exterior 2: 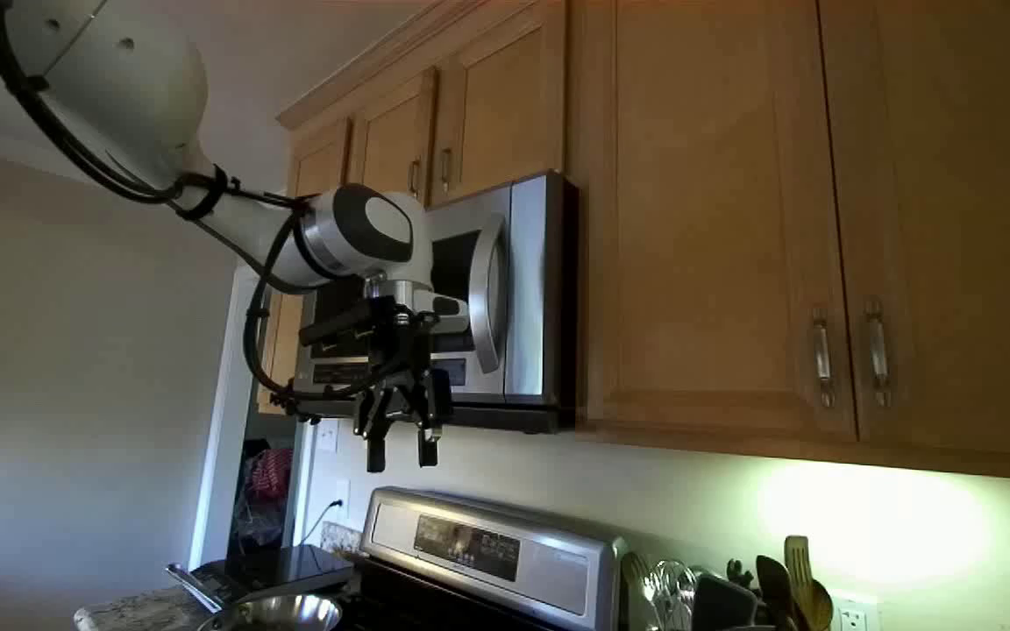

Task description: Open the door to the microwave

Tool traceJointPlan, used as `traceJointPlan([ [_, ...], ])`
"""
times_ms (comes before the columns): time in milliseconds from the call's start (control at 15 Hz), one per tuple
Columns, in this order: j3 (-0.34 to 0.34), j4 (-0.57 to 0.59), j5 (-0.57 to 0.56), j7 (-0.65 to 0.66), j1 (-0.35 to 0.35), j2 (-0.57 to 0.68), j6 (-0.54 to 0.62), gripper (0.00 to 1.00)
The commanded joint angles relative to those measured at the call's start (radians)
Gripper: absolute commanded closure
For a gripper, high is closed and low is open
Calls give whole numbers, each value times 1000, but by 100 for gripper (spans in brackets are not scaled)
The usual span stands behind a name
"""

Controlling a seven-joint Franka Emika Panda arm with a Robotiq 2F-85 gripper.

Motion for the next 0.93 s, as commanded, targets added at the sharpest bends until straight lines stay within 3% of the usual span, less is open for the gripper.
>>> traceJointPlan([
  [0,-13,2,-4,3,14,1,-2,0],
  [533,-13,2,-4,3,14,1,-2,0],
  [867,-20,-38,-16,-18,15,-39,107,0],
])
